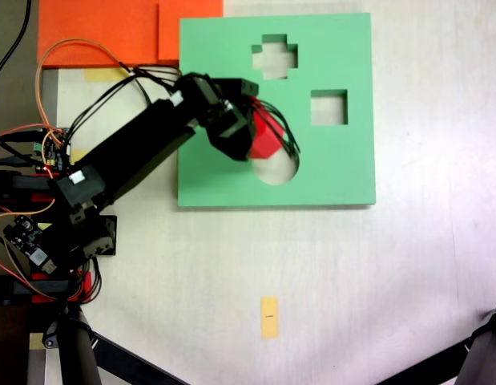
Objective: Put the octagonal pillar block into the corresponding hole
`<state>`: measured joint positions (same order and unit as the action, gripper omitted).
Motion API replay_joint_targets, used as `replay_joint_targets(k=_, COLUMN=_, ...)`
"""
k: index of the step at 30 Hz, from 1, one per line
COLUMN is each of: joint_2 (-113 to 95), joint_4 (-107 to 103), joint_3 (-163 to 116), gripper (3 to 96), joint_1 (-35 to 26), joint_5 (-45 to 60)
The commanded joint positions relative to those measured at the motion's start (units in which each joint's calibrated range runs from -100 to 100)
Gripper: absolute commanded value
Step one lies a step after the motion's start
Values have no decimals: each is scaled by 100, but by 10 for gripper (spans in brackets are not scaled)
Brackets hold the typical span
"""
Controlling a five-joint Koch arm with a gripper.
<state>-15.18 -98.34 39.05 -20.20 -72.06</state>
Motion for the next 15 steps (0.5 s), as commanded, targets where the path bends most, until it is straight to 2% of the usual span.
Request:
replay_joint_targets(k=1, joint_2=248, joint_4=-166, joint_3=482, gripper=411, joint_1=-352, joint_5=-523)
replay_joint_targets(k=6, joint_2=499, joint_4=-166, joint_3=482, gripper=411, joint_1=-611, joint_5=-918)
replay_joint_targets(k=15, joint_2=820, joint_4=-166, joint_3=442, gripper=411, joint_1=-635, joint_5=-957)
